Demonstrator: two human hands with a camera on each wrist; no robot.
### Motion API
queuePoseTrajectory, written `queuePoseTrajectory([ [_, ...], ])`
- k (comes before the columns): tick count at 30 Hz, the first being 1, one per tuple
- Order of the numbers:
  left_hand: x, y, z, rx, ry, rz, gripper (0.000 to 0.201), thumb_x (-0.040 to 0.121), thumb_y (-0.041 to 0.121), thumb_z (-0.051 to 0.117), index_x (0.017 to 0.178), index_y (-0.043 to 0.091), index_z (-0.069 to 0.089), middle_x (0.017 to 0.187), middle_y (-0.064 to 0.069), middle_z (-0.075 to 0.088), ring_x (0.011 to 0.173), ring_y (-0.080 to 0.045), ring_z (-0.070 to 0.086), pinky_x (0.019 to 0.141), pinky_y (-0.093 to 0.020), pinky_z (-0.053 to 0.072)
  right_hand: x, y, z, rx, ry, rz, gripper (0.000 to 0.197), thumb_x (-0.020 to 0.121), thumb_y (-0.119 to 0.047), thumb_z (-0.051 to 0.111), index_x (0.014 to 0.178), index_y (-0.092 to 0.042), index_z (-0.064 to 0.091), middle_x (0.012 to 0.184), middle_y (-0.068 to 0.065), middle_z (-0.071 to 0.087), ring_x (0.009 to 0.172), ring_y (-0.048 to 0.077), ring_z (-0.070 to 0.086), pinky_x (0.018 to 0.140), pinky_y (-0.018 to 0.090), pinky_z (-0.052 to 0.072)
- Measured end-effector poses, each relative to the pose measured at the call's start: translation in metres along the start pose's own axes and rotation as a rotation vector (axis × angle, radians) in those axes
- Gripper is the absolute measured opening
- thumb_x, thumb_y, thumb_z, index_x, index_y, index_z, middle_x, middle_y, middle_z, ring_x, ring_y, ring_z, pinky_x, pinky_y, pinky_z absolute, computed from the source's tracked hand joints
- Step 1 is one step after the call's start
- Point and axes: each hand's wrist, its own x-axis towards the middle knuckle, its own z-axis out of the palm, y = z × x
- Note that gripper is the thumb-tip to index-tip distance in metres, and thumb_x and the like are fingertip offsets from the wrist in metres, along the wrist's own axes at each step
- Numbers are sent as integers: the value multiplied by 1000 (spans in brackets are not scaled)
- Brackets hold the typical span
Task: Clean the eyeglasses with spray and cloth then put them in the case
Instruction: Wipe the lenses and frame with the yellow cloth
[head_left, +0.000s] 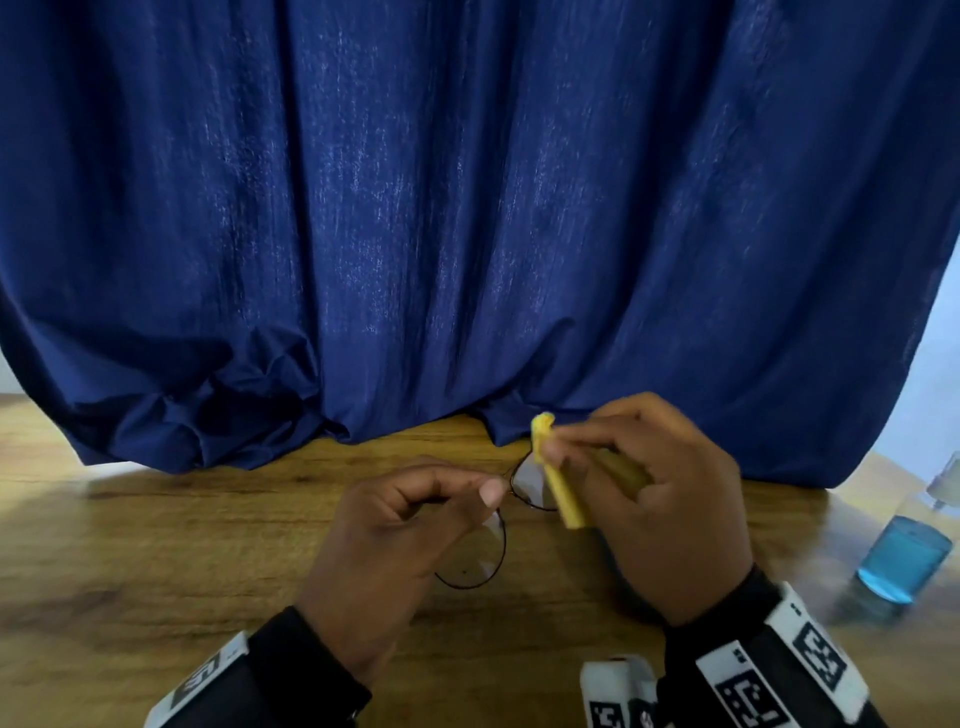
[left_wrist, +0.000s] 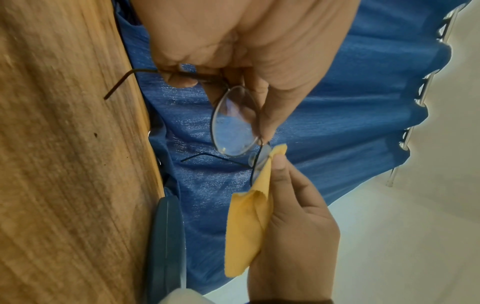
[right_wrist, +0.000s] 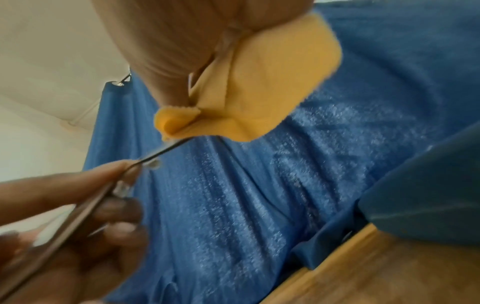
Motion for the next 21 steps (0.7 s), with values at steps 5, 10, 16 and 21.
queuePoseTrajectory([
  [5, -2, 2, 2, -11, 7, 3, 16, 75, 26, 76, 83, 14, 83, 91, -5, 80, 88, -11, 75, 74, -13, 55, -3, -6, 5, 15, -45, -97, 13, 89, -34, 74, 97, -26, 80, 90, -12, 63, 77, 3, 62, 64, 15, 50],
  [10, -2, 3, 4, -80, 30, -37, 17, 77, 20, 76, 88, 9, 83, 84, -2, 81, 69, 1, 71, 64, -8, 52, -1, -1, -1, 2, -16, -64, 12, 87, -34, 76, 95, -26, 80, 90, -13, 65, 77, 3, 63, 63, 20, 51],
  [16, 1, 2, 0, -113, 83, -75, 17, 79, 20, 75, 91, 11, 84, 78, 0, 79, 58, 6, 63, 55, -7, 47, -3, 0, 5, -10, -112, -89, 11, 87, -34, 76, 94, -28, 79, 91, -14, 64, 79, -1, 60, 67, 11, 48],
  [21, 3, 2, -1, -123, 103, -65, 16, 79, 19, 75, 90, 11, 84, 82, 1, 81, 62, 6, 66, 56, -8, 49, 0, 6, -1, -72, -56, -42, 18, 89, -43, 69, 93, -28, 79, 88, -16, 63, 77, 1, 59, 67, 15, 48],
])
